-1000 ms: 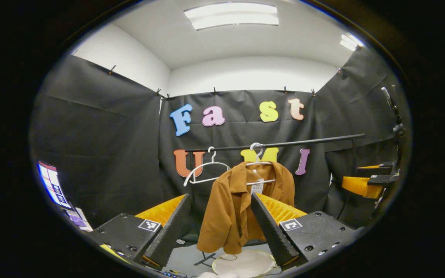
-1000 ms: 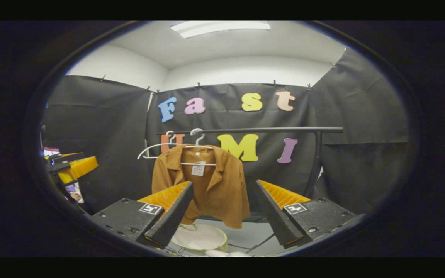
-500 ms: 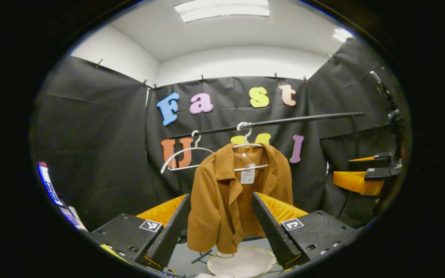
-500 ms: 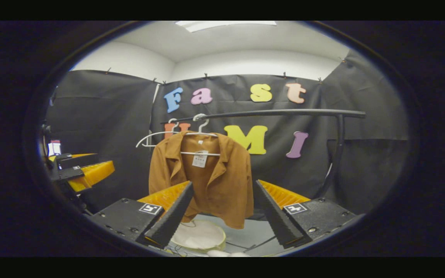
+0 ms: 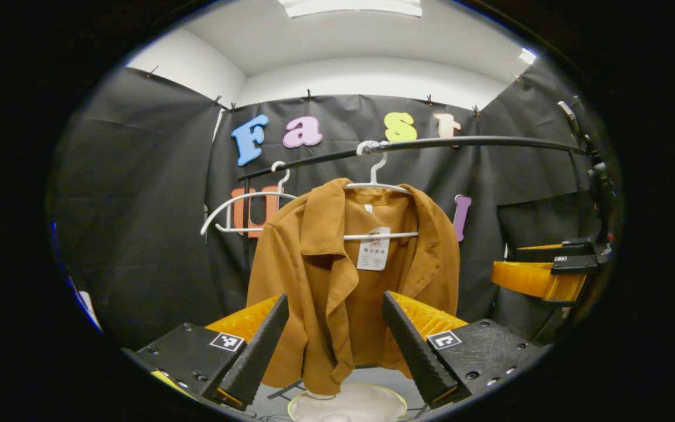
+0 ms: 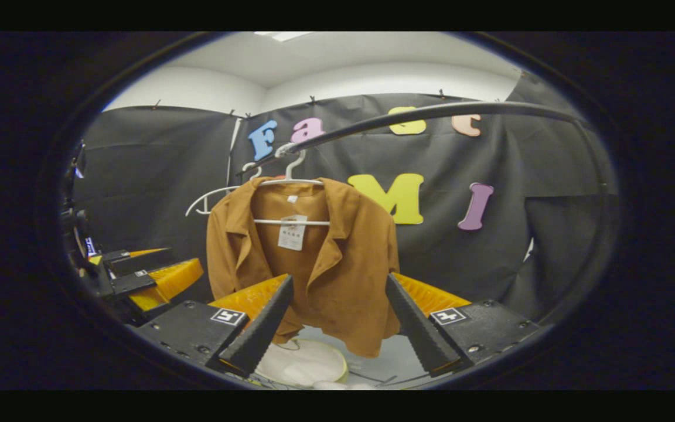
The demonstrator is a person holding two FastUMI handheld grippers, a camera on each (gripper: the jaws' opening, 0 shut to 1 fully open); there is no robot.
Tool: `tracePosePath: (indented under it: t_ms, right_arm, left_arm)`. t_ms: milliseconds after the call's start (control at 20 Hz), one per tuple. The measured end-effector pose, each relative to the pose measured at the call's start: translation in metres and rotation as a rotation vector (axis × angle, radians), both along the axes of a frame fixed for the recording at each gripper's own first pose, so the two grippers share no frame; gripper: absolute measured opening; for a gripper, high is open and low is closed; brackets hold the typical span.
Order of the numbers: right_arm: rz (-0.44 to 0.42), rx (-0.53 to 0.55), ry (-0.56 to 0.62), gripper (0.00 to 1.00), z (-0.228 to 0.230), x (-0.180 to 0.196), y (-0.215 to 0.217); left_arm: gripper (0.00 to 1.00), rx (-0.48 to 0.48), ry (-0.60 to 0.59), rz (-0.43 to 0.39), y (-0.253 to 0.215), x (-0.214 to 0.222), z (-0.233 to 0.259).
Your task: Grasp the clothes on the hanger with both hands and then place them into the laundry hamper below.
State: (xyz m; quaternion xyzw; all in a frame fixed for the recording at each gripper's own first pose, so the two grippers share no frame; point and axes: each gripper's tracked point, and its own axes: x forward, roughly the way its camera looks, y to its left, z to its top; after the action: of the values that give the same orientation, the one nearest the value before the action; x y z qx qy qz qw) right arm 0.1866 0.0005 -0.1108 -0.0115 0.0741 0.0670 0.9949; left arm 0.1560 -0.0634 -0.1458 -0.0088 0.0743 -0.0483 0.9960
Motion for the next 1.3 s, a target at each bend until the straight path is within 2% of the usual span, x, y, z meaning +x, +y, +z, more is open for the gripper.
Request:
tracePosePath:
  t_ms: [150, 200, 250, 350, 450, 500, 700, 900, 950, 1100, 1150, 1200, 1300]
  right_arm:
    - [0.041, 0.010, 0.010, 1.00, -0.001, 0.038, 0.003]
    - [0.055, 0.017, 0.008, 1.00, 0.000, 0.051, 0.005]
    - [0.066, 0.024, 0.004, 1.00, 0.003, 0.062, 0.006]
    - [0.089, 0.031, -0.002, 1.00, 0.007, 0.083, 0.009]
    - [0.106, 0.036, -0.008, 0.99, 0.011, 0.102, 0.012]
    - [0.118, 0.043, -0.006, 0.99, 0.011, 0.110, 0.015]
    - [0.135, 0.060, 0.008, 0.99, 0.004, 0.139, 0.022]
    - [0.134, 0.080, 0.033, 0.99, -0.005, 0.163, 0.025]
    - [0.125, 0.087, 0.032, 0.97, -0.006, 0.169, 0.025]
    - [0.149, 0.110, 0.046, 0.84, -0.010, 0.182, 0.030]
    - [0.164, 0.114, 0.058, 0.77, -0.013, 0.186, 0.032]
    - [0.185, 0.120, 0.060, 0.71, -0.014, 0.189, 0.032]
    - [0.197, 0.135, 0.070, 0.55, -0.015, 0.196, 0.024]
  left_arm:
    - [1.00, 0.007, -0.018, 0.014, -0.008, 0.039, 0.000]
    - [0.98, 0.003, -0.013, 0.021, -0.010, 0.055, -0.002]
    - [1.00, -0.001, -0.014, 0.022, -0.013, 0.068, -0.002]
    - [0.94, -0.001, -0.002, 0.035, -0.013, 0.092, -0.005]
    - [1.00, -0.024, 0.025, 0.046, -0.012, 0.113, -0.009]
    - [0.98, -0.043, 0.031, 0.058, -0.010, 0.121, -0.010]
    - [1.00, -0.071, 0.044, 0.146, 0.016, 0.142, -0.013]
    - [0.95, -0.014, 0.040, 0.186, 0.018, 0.146, -0.017]
    - [0.99, 0.004, 0.039, 0.195, 0.020, 0.147, -0.018]
    - [0.90, 0.023, 0.037, 0.234, 0.030, 0.151, -0.018]
    - [0.89, 0.031, 0.045, 0.246, 0.034, 0.153, -0.019]
    - [0.80, 0.037, 0.054, 0.250, 0.037, 0.156, -0.021]
    - [0.72, 0.041, 0.072, 0.245, 0.040, 0.162, -0.025]
